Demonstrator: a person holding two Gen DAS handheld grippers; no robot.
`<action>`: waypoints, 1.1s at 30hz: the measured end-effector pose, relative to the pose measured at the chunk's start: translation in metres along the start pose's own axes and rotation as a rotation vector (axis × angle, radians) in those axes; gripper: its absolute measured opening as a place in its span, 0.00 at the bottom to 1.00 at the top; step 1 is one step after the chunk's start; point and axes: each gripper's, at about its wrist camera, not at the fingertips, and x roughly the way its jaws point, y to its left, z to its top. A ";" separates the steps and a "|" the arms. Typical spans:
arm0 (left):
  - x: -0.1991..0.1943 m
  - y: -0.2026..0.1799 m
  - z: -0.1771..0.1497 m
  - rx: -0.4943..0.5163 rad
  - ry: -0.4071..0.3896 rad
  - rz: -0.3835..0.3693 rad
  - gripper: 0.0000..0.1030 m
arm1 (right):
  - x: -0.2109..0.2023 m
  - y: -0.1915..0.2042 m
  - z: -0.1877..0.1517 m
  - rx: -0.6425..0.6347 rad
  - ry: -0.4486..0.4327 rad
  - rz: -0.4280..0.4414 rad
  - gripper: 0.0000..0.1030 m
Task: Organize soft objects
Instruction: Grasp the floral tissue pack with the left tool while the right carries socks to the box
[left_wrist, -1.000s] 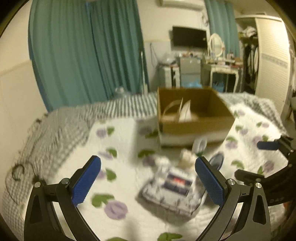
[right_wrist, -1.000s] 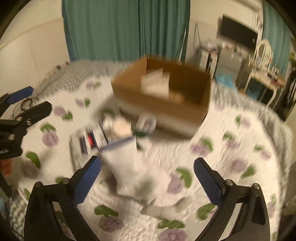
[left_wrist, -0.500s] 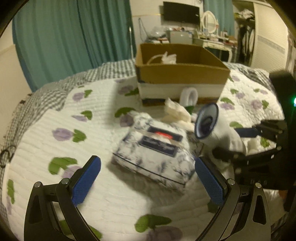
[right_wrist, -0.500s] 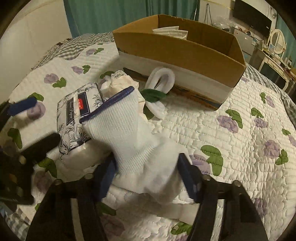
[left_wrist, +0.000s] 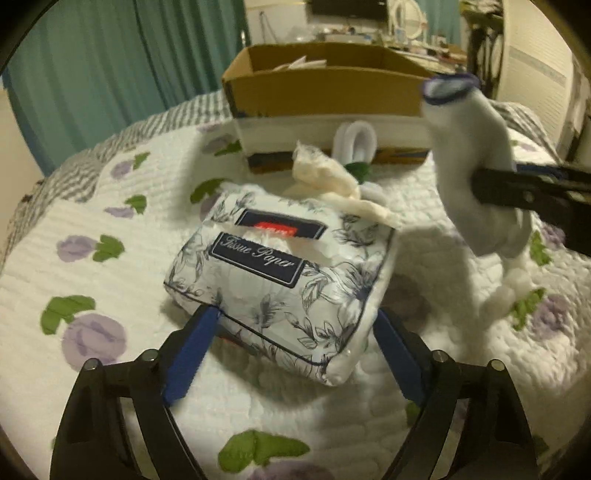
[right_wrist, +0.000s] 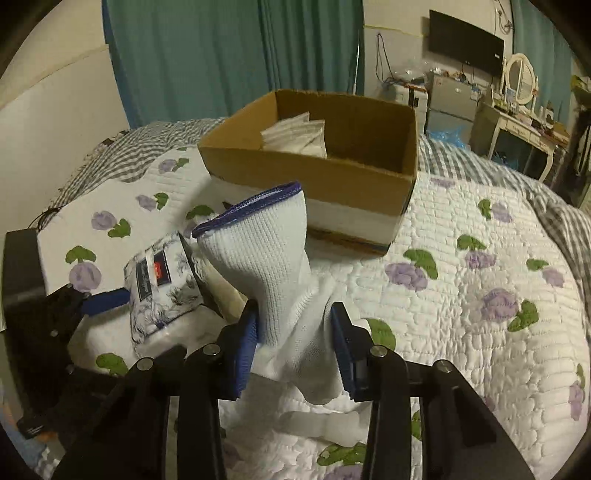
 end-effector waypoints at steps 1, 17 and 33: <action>0.003 0.001 -0.001 -0.009 0.000 -0.008 0.76 | 0.002 -0.001 -0.001 0.004 0.007 0.004 0.37; -0.037 0.010 0.001 -0.047 -0.101 -0.094 0.24 | -0.016 0.006 0.001 -0.002 -0.010 -0.037 0.37; -0.121 0.006 0.073 0.016 -0.286 -0.114 0.22 | -0.075 0.008 0.045 -0.021 -0.160 -0.064 0.37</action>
